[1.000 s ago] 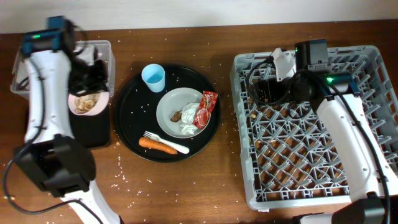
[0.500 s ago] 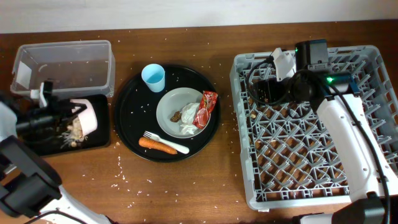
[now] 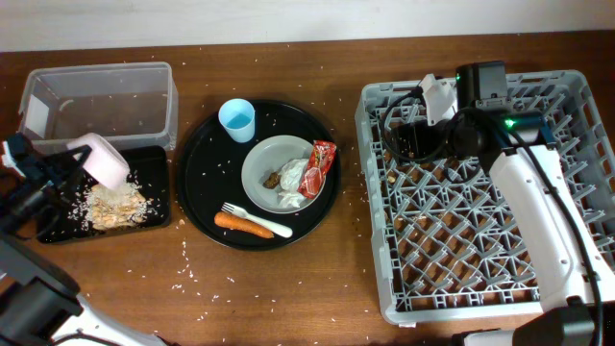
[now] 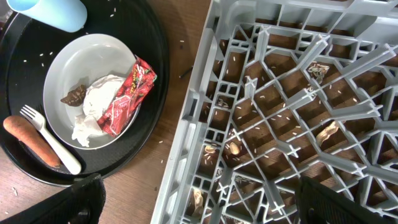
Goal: Sort waste into correct bins and load items into the dishwasher rack
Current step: 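Carry the bowl left and tip rice onto the black tray, then set the emptied pink bowl back on the round tray, then grasp the blue cup with the left gripper and lift it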
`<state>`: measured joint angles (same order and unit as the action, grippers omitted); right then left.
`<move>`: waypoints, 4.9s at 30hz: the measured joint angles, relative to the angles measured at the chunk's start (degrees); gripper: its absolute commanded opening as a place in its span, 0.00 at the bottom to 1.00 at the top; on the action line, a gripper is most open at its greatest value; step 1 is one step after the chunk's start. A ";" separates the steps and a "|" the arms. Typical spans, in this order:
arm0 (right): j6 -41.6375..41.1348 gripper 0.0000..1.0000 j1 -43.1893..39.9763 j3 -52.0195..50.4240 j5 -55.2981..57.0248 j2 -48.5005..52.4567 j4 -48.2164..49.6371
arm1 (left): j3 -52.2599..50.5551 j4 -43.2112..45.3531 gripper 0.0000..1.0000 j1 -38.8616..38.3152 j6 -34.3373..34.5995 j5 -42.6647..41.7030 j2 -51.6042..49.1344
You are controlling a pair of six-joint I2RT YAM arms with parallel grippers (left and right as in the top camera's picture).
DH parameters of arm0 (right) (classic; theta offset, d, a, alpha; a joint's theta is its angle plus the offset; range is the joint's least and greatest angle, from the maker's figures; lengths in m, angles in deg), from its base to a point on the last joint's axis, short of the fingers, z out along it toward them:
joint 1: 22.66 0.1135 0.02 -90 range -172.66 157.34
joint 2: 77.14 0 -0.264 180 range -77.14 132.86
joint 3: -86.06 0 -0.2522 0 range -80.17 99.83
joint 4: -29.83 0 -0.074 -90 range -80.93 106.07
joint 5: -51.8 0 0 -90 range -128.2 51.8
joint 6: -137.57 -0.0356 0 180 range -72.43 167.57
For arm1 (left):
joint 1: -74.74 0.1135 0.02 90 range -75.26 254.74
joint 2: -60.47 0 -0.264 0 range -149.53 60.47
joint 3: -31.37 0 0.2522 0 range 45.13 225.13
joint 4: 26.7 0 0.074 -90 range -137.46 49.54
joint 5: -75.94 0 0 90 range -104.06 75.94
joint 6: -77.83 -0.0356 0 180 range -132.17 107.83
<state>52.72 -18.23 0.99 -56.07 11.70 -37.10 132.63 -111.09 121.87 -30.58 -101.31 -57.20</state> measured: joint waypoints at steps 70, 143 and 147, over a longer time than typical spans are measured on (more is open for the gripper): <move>-0.17 0.96 0.00 0.04 0.02 0.26 -2.08 | 3.96 11.58 0.00 -65.88 25.51 95.19 5.29; -0.92 0.98 0.00 0.04 0.00 0.37 1.36 | 30.95 14.97 0.53 -64.57 1.97 98.36 -8.57; -0.85 0.99 0.00 0.04 0.00 0.37 1.38 | 30.88 13.49 0.36 -64.57 11.21 98.09 -8.57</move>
<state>51.86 -18.23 1.04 -56.07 12.07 -35.72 163.52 -97.60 57.30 -19.37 -3.21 -65.77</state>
